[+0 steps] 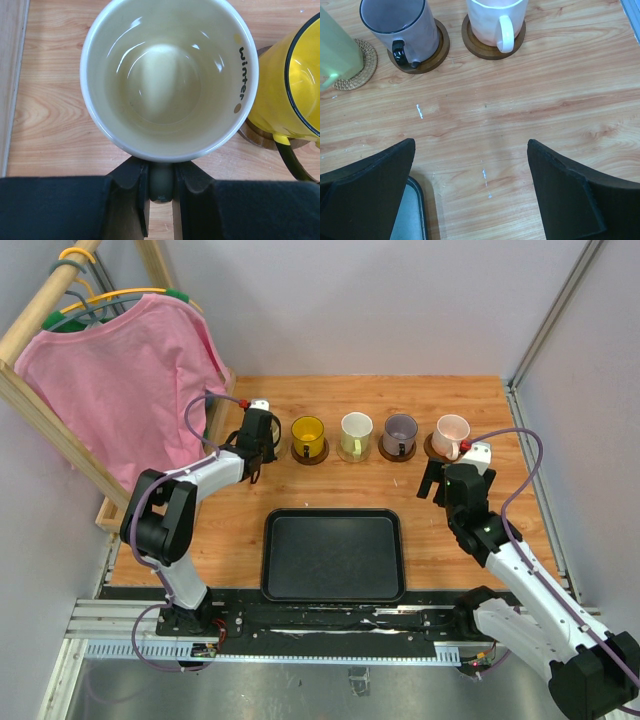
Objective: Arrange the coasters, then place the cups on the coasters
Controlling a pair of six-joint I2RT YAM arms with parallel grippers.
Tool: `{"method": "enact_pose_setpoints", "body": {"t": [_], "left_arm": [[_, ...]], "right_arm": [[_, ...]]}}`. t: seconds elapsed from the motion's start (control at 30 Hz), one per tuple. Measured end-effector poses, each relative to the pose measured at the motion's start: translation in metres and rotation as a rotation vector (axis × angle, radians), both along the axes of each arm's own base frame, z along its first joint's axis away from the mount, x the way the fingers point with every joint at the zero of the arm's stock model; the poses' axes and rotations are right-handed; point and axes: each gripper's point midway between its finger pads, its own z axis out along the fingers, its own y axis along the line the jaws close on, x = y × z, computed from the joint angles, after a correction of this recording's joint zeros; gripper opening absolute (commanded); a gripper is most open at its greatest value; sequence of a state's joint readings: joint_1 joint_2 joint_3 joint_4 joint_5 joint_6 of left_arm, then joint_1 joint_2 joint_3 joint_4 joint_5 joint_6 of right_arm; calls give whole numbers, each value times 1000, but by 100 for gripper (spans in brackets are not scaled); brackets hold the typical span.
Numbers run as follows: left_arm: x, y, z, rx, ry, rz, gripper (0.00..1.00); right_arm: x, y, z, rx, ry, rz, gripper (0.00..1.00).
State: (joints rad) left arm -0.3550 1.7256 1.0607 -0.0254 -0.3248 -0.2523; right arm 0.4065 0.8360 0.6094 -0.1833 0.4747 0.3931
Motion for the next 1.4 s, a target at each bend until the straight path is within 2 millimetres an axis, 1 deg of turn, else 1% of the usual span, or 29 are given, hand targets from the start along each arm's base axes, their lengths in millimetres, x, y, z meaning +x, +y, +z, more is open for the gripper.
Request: {"method": "enact_pose_setpoints", "body": {"t": [0.4, 0.77, 1.07, 1.4], "left_arm": [[2, 0, 1, -5, -13, 0, 1], [1, 0, -10, 3, 9, 0, 1], [1, 1, -13, 6, 12, 8, 0], [1, 2, -19, 2, 12, 23, 6]], "right_arm": [[0, 1, 0, 5, 1, 4, 95], [0, 3, -1, 16, 2, 11, 95], [0, 4, -1, 24, 3, 11, 95], [0, 6, -2, 30, 6, 16, 95]]}}
